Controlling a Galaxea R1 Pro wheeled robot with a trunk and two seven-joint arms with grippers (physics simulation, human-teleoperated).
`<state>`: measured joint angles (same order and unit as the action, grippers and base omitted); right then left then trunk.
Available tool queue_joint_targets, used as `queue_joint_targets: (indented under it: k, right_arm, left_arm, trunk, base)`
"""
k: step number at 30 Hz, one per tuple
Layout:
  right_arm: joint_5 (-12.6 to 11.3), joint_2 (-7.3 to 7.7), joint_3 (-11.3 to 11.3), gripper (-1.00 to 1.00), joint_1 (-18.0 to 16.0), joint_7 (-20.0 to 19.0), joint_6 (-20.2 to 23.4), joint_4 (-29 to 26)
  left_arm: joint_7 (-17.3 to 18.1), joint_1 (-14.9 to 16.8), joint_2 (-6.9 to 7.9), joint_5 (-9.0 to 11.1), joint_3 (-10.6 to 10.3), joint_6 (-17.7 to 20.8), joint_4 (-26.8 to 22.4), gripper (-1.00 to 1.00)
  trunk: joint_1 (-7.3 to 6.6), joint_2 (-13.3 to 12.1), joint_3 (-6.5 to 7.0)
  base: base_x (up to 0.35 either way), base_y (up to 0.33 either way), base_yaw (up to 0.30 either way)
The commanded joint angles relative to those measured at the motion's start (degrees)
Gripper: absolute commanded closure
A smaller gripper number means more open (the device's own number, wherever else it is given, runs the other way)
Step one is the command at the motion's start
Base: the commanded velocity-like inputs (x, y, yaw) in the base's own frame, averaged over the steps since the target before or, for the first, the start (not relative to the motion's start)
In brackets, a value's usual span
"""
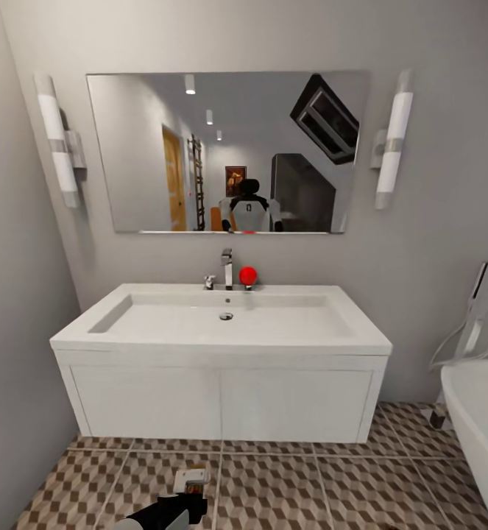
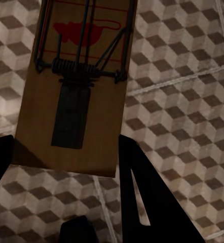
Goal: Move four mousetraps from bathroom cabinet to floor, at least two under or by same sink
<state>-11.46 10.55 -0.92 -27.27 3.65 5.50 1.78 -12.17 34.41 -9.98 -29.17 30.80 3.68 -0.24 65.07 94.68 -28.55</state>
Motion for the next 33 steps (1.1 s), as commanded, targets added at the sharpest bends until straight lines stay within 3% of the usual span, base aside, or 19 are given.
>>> queue_joint_targets:
  k: [1, 10, 33]
  right_arm:
    - [-0.6, 0.0, 0.0, 1.0, -0.1, 0.0, 0.0, 0.1]
    - [-0.6, 0.08, 0.0, 1.0, -0.1, 0.0, 0.1, 0.1]
    - [-0.1, 0.16, 0.2, 1.0, -0.1, -0.1, 0.4, -0.1]
  left_arm:
    - [-0.2, 0.0, -0.02, -0.6, 0.4, 0.2, 0.0, 1.0]
    - [-0.2, 0.0, -0.02, -0.7, 0.4, 0.0, 0.0, 1.0]
    - [-0.5, 0.0, -0.02, -0.7, 0.4, -0.1, -0.1, 1.0]
  trunk:
    - [0.03, 0.0, -0.06]
    - [0.03, 0.0, -0.06]
    - [0.03, 0.0, -0.06]
  base:
    - [0.324, 0.0, 0.0]
    - [0.268, 0.0, 0.0]
    - [0.01, 0.0, 0.0]
